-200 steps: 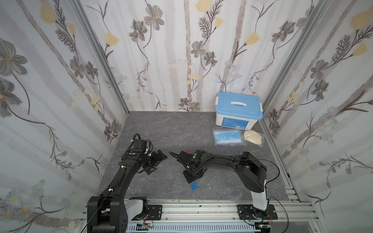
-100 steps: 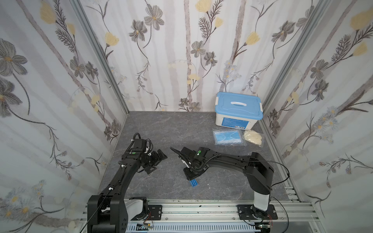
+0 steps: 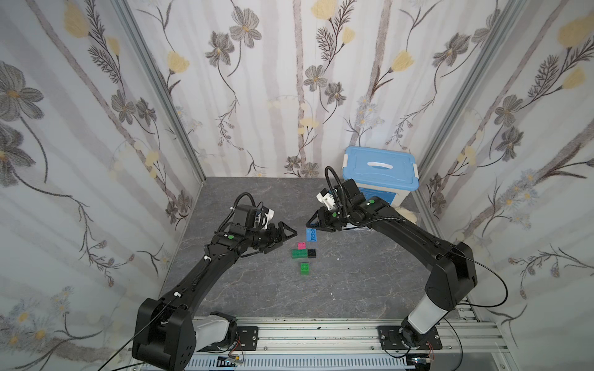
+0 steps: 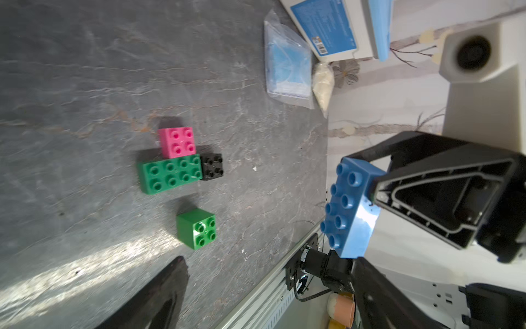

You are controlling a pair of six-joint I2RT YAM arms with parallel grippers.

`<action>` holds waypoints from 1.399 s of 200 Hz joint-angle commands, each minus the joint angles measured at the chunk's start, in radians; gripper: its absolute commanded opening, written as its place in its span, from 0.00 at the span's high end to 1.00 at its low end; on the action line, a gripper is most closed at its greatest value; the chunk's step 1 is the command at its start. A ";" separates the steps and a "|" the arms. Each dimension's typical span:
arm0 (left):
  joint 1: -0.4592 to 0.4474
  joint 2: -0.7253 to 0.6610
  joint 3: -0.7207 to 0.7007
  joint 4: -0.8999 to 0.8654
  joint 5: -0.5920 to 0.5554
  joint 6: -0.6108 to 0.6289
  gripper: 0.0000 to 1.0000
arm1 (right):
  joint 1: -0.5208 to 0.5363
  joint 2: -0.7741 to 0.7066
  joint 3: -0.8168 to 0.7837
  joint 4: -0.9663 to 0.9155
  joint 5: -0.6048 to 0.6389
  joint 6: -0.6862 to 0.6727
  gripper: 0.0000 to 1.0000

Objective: Assemble the letter f with lego
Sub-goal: Pick up the lego brick from the center of the board.

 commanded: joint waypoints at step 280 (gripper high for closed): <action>0.045 0.092 0.015 0.782 0.319 -0.469 0.55 | -0.047 0.022 -0.082 0.710 -0.347 0.501 0.68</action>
